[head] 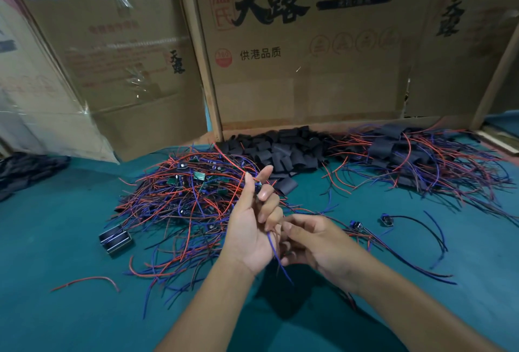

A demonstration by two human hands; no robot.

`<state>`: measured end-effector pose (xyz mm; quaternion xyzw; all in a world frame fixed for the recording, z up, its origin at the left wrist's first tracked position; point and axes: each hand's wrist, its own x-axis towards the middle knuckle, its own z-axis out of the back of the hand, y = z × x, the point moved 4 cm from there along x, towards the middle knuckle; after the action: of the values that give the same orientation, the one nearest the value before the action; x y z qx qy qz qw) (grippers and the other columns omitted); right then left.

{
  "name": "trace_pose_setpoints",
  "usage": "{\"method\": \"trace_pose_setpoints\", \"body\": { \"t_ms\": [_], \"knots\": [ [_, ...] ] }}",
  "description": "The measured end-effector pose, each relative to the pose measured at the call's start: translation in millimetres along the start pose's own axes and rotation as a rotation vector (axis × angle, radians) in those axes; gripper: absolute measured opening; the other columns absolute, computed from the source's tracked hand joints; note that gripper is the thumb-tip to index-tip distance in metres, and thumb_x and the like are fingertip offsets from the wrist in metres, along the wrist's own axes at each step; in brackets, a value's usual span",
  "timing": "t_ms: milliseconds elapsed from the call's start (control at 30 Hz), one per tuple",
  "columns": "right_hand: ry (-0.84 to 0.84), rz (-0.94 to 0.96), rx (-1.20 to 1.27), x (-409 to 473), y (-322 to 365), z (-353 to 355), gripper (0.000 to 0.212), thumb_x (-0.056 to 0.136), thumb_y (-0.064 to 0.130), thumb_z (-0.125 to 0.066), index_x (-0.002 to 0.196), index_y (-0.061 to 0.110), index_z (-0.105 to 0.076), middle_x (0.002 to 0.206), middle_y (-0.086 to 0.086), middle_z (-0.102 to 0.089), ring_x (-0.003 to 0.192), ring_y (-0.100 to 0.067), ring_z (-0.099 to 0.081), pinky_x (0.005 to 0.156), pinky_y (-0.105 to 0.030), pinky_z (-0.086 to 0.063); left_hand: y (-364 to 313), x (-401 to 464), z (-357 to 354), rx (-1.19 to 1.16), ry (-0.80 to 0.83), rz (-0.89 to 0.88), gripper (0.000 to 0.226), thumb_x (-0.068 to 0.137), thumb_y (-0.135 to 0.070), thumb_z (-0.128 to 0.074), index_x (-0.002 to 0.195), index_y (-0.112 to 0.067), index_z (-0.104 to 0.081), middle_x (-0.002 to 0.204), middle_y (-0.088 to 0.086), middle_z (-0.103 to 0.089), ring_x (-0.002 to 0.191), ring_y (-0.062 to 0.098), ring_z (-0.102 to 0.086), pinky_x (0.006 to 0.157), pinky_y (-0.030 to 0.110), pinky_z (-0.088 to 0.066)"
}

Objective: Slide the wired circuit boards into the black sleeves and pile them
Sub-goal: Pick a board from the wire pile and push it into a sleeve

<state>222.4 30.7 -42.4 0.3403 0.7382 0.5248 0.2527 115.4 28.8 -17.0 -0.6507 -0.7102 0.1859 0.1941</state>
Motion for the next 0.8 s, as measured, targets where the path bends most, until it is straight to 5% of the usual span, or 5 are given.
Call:
{"method": "trace_pose_setpoints", "body": {
  "t_ms": [167, 267, 433, 533, 800],
  "knots": [
    [-0.147, 0.126, -0.609, 2.2, 1.1, 15.3, 0.017, 0.100, 0.011, -0.051, 0.090, 0.014, -0.065, 0.069, -0.001, -0.068, 0.057, -0.013, -0.059, 0.047, -0.026, -0.046, -32.9, 5.5, 10.9, 0.021, -0.049, -0.111, 0.039, 0.099, -0.044, -0.043, 0.110, -0.010, -0.061, 0.065, -0.008, -0.044, 0.038, 0.005, -0.028, 0.034, 0.015, -0.025],
    [-0.147, 0.140, -0.716, 2.9, -3.3, 14.2, 0.019, 0.099, 0.019, -0.052, 0.088, 0.024, -0.066, 0.076, 0.002, -0.071, 0.061, -0.008, -0.061, 0.051, -0.023, -0.045, -50.6, 4.5, 19.3, 0.061, -0.077, -0.207, 0.035, 0.095, -0.048, -0.044, 0.107, -0.019, -0.059, 0.064, -0.005, -0.047, 0.037, 0.002, -0.028, 0.035, 0.014, -0.025],
    [-0.155, 0.351, -1.037, -0.9, -2.0, 1.0, 0.013, 0.095, 0.021, -0.055, 0.087, 0.026, -0.064, 0.078, 0.012, -0.067, 0.072, -0.001, -0.058, 0.067, -0.017, -0.044, -58.8, 5.5, 21.2, 0.144, -0.104, -0.220, 0.040, 0.100, -0.050, -0.035, 0.118, -0.020, -0.055, 0.059, -0.007, -0.027, 0.040, 0.004, -0.020, 0.037, 0.018, -0.015],
    [-0.174, 0.401, -1.255, -0.5, -6.4, -12.7, 0.007, 0.094, 0.028, -0.056, 0.095, 0.024, -0.062, 0.094, 0.010, -0.061, 0.093, -0.012, -0.054, 0.086, -0.032, -0.044, -69.8, 6.5, 26.0, 0.180, -0.133, -0.205, 0.056, 0.102, -0.050, -0.034, 0.126, -0.003, -0.052, 0.058, -0.007, -0.025, 0.044, 0.007, -0.018, 0.041, 0.020, -0.014],
    [-0.166, 0.244, -1.647, 15.7, -20.1, -14.0, 0.060, 0.092, 0.066, -0.039, 0.139, 0.029, -0.041, 0.132, 0.006, -0.050, 0.123, -0.022, -0.040, 0.101, -0.038, -0.030, -71.6, 6.8, 26.3, 0.218, -0.167, -0.272, 0.038, 0.105, -0.041, -0.035, 0.102, -0.012, -0.060, 0.054, -0.006, -0.025, 0.042, 0.006, -0.019, 0.037, 0.019, -0.019]
  ]
}}
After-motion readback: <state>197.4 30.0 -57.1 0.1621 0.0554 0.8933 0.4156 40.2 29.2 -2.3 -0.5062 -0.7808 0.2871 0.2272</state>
